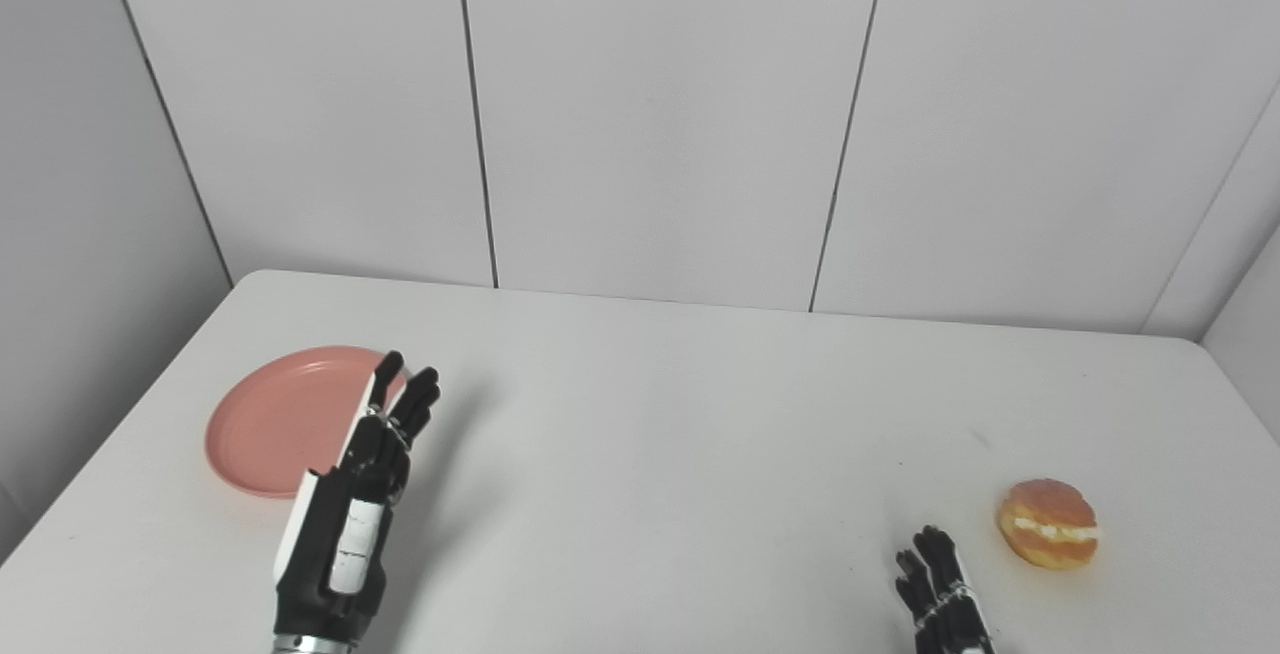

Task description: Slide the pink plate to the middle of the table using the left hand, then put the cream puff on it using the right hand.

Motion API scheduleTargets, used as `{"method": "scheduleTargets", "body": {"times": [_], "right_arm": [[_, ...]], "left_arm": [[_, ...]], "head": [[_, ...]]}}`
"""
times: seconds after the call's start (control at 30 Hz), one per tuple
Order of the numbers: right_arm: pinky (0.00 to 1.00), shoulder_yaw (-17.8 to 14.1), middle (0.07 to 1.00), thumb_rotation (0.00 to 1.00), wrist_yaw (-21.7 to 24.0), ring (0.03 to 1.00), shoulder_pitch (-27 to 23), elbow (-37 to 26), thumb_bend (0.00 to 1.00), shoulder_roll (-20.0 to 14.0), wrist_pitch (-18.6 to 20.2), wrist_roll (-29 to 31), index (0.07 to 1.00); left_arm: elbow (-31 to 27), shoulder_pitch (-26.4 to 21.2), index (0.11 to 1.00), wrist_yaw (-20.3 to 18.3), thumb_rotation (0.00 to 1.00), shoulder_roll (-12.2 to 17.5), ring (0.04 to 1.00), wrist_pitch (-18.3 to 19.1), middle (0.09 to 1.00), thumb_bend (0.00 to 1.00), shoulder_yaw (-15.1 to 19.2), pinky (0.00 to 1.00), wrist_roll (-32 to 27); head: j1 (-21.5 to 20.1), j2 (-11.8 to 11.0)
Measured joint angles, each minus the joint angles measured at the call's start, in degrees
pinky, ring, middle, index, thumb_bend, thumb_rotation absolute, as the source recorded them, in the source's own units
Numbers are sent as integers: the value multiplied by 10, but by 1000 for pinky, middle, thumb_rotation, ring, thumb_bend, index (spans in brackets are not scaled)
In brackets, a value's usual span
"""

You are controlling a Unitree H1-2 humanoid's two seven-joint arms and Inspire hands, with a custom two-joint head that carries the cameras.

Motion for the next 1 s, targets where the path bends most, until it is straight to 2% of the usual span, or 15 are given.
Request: {"method": "scheduleTargets", "body": {"times": [0.23,0.4,0.53,0.63,0.77,0.87,1.0], "right_arm": [[968,-3,964,1000,-1,947,0,2,824,-2,0,0,941],[965,-2,958,1000,-1,941,-1,3,831,-1,0,0,934],[960,0,956,1000,-1,939,-2,3,832,-1,0,0,932],[960,0,956,1000,-1,938,-3,5,834,-1,0,0,929],[947,-1,948,1000,-1,933,-4,6,849,-2,-1,-1,924],[948,-2,945,1000,-1,928,-4,7,851,-2,-1,-1,923],[946,-1,944,1000,-1,928,-4,8,856,-1,-1,-1,921]], "left_arm": [[38,-25,924,3,915,51,911,-4,908,972,68,913,-2],[28,-66,924,6,908,65,899,3,893,1000,83,907,-2],[31,-79,886,6,925,73,878,15,877,998,96,896,-2],[63,-83,860,6,955,92,883,10,878,1000,110,877,-2],[105,-94,883,5,967,124,888,7,889,1000,131,886,-19],[124,-113,862,3,997,138,900,2,892,968,139,909,-28],[173,-149,851,-4,1000,165,883,-6,874,955,145,875,-30]], "head": [[1,-7],[5,-10],[4,-16],[3,-17],[2,-15],[1,-15],[0,-14]]}}
